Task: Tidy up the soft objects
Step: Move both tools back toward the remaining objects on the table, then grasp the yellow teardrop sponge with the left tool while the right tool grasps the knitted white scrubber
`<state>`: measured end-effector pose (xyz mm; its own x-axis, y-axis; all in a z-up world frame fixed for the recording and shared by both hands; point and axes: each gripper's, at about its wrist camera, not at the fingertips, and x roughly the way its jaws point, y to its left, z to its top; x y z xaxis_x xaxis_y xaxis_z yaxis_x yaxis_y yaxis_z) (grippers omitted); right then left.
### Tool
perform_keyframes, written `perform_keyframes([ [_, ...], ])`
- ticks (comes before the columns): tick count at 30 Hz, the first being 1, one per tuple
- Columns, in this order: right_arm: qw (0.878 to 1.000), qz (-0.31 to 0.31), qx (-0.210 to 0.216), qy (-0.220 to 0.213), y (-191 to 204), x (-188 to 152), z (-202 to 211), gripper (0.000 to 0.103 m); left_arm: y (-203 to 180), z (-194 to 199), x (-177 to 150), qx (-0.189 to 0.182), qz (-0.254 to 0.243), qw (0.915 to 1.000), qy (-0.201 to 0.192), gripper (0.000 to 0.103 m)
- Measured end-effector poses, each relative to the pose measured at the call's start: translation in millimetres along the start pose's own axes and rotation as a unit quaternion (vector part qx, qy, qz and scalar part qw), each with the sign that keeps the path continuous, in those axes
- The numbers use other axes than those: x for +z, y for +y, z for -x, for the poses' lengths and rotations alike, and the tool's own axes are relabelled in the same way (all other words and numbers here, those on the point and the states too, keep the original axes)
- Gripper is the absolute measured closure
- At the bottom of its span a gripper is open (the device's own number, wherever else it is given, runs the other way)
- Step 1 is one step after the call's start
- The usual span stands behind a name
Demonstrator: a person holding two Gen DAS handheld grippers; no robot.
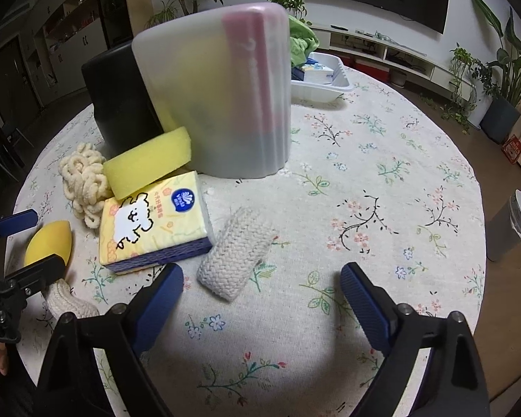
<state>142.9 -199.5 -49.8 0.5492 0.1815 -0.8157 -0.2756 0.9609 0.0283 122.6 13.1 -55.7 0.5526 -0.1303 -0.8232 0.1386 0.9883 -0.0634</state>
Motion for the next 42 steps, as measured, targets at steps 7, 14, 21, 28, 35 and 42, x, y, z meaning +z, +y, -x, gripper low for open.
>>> perform_keyframes([
  [7,1.000,0.002,-0.002,0.002,1,1,-3,0.011,0,-7,-5,0.012,0.001,0.9999,0.010,0.002],
  [14,1.000,0.002,-0.009,0.001,3,6,-6,0.016,0,-7,-5,0.018,0.004,0.9998,0.006,0.002],
  [21,1.000,0.013,-0.005,-0.002,7,8,-6,0.027,7,-1,-3,0.003,0.020,0.9998,-0.006,0.015],
  [28,1.000,0.018,-0.004,0.000,10,7,-5,0.030,3,2,-5,-0.015,0.011,0.9997,-0.015,0.039],
  [35,1.000,0.024,0.004,-0.001,14,3,-1,0.043,-2,3,-7,-0.026,0.010,0.9995,-0.018,0.044],
  [42,1.000,0.019,0.007,-0.007,13,1,1,0.042,1,3,-9,-0.035,0.022,0.9986,-0.034,0.042],
])
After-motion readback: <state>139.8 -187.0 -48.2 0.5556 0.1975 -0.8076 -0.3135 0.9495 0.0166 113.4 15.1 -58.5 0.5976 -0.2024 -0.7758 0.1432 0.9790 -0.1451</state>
